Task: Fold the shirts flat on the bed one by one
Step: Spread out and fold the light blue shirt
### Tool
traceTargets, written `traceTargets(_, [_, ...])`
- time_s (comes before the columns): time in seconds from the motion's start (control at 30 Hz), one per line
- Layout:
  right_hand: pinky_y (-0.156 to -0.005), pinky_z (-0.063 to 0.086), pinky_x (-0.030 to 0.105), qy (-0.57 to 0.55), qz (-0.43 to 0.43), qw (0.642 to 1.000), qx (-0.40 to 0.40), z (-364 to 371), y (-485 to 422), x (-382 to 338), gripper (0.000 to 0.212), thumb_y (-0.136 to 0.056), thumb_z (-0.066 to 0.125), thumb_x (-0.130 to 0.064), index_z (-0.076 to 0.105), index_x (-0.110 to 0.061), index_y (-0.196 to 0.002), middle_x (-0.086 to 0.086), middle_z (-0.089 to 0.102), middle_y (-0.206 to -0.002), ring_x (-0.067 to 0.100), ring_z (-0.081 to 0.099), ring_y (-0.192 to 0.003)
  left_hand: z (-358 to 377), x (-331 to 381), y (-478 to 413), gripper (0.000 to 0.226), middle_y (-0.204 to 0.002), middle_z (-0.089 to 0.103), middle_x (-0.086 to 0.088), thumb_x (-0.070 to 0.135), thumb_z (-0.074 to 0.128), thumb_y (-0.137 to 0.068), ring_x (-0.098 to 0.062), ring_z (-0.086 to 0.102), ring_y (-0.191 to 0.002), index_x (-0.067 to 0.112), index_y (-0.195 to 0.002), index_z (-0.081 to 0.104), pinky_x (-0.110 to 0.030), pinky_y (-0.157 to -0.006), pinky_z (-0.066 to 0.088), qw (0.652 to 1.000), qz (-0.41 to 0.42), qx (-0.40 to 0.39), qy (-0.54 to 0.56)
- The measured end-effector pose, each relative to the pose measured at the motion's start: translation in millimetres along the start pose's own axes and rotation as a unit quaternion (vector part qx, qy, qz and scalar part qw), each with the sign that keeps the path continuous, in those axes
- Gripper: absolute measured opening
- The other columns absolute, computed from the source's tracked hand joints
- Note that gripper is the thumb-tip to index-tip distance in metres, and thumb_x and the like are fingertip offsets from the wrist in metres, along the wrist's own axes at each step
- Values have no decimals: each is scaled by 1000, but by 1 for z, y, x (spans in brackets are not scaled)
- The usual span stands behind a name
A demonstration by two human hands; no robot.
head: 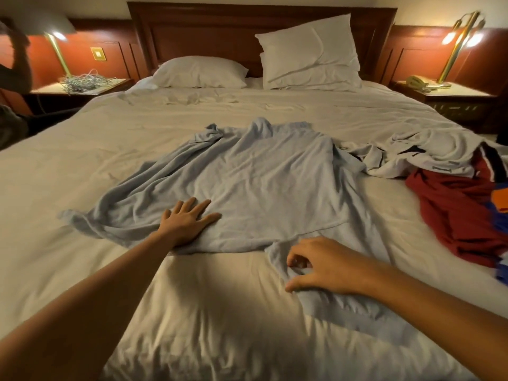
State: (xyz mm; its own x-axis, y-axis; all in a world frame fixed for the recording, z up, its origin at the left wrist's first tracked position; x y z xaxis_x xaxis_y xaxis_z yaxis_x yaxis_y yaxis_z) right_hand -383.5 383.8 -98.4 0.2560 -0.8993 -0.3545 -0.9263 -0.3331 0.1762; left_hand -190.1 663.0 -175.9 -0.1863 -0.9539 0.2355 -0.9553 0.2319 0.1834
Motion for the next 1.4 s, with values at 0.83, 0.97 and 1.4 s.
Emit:
traceTargets(0.83, [-86,48,37,-101,206,933,279,-75,-125,177,24,-96,61,-27,65,-13,-116,15,63,-113,33,61,-103,-32,23,-115,60,-159,32,3,70,40,-93,-27,27,-146,41,-146,40,-55,-118,19,997,32,55,48])
traceTargets(0.97, [-94,47,40,-106,241,915,306,-92,-113,207,29,-98,58,-27,63,-11,-122,16,65,-122,34,60,-113,-20,50,-120,61,-161,27,5,72,36,-93,-24,22,-149,43,-147,37,-54,-119,15,995,47,61,58])
traceTargets(1.4, [-98,45,49,-50,354,896,262,-100,-180,303,52,-97,56,-42,53,-5,-134,24,54,-136,42,52,-122,5,98,-174,67,-167,7,9,73,19,-92,-23,1,-154,48,-154,20,-45,-123,-1,988,56,137,31])
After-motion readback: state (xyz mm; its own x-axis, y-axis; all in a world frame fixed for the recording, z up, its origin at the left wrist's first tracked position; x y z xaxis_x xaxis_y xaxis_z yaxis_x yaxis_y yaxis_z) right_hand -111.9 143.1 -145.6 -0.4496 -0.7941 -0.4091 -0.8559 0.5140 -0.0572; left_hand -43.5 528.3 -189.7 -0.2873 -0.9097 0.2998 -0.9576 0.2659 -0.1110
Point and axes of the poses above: each hand's wrist, its own y-axis away from the middle knuckle, its own z-axis out of the palm, x = y × z, the point moved 4 cm from there along -y, towards the middle knuckle
